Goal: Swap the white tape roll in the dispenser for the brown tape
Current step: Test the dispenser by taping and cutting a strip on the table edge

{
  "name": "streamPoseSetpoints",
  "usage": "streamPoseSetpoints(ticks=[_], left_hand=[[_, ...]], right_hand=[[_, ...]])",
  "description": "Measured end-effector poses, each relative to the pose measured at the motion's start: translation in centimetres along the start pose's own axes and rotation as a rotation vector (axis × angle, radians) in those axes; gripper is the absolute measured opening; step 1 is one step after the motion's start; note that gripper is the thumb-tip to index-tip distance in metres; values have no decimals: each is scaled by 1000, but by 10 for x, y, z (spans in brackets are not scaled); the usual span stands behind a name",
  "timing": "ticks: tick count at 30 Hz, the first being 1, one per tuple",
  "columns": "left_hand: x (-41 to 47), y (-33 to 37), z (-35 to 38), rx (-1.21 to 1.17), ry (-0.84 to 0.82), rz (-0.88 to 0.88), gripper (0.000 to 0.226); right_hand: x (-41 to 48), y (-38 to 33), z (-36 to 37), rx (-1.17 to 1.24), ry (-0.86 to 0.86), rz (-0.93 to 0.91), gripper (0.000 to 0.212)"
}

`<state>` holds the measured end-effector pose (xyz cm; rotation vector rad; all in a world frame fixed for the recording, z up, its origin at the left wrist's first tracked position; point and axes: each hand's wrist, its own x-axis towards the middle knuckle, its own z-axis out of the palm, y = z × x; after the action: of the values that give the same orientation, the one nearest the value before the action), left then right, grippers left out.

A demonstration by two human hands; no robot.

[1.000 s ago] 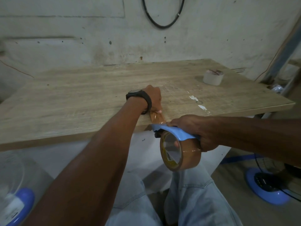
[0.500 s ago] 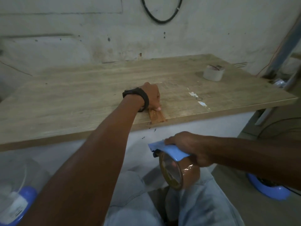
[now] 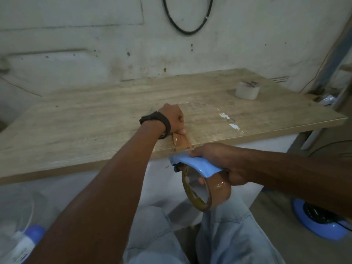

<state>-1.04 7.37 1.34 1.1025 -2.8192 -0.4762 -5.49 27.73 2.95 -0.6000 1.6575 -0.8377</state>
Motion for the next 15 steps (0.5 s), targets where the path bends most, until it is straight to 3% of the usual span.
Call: streamPoseSetpoints(ticks=[3,7,12,15], left_hand=[[1,-7,2,-11,68,-38,37],[1,-15,1,-54,76,-40,14],[-8,-25,17,-77,216,-30,49],[-10,-33,23,-133,321,-99,23]], right_hand=[[-9,-16,-12,68,22,0,28],[-12,-39,-25,174,71,-64,26],[11,-54,-25,272,86,-228,27],[34,-58,-20,135,265,-367,34]])
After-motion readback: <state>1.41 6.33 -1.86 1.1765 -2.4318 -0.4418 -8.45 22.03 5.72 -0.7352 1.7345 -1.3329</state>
